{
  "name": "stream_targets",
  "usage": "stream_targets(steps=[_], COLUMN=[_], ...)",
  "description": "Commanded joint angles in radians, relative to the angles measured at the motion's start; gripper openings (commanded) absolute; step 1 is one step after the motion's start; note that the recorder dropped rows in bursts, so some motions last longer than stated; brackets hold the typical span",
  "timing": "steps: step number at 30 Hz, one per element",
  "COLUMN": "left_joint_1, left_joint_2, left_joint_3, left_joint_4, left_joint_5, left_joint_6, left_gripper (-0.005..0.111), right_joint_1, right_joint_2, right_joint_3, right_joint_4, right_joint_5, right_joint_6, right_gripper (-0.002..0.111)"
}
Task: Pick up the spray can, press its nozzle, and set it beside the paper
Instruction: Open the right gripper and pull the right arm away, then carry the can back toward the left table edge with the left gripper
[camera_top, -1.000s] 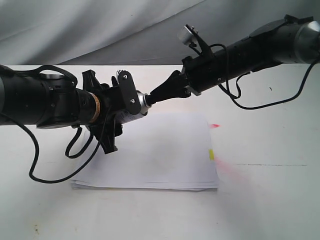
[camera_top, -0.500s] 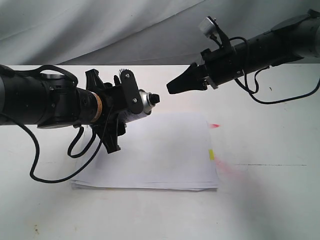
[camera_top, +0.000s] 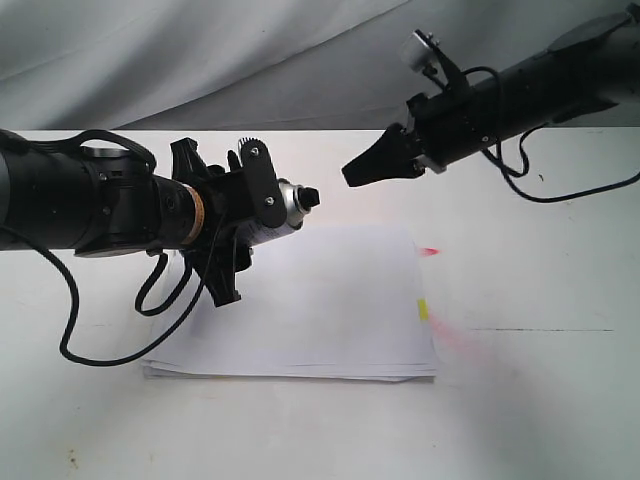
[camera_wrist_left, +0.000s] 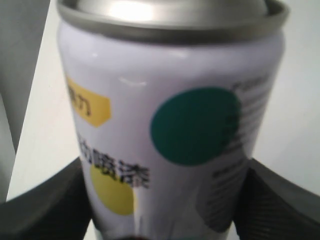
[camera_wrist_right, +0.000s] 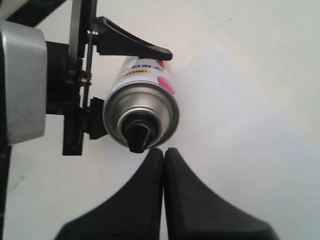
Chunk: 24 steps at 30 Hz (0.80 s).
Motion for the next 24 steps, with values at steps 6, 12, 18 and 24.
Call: stream_targets(steps=[6, 12, 18, 24], left_joint_1=[-0.005, -0.005, 0.051, 0.176], left_joint_2=[-0.013, -0.017, -0.113, -0.329], left_joint_3=[-0.012, -0.012, -0.012, -0.012], left_joint_4=[0.007, -0.004, -0.121, -0.320], left_joint_5=[-0.042, -0.042, -0.073, -0.089], left_joint_6=[-0.028, -0.034, -0.084, -0.078], left_gripper=[0.000, 0.000, 0.000, 0.000], right_joint_1=[-0.002, -0.002, -0.002, -0.002], right_joint_2=[-0.311, -0.501, -0.698, -0.951], right_joint_3=[-0.003, -0.003, -0.003, 0.151], right_joint_4=[-0.317, -0.476, -0.751, -0.850], right_joint_5=[-0.224, -0.236, -0.203, -0.237], right_joint_6=[0.189, 0.356, 0.606, 0.723], right_gripper=[0.000, 0.000, 0.000, 0.000])
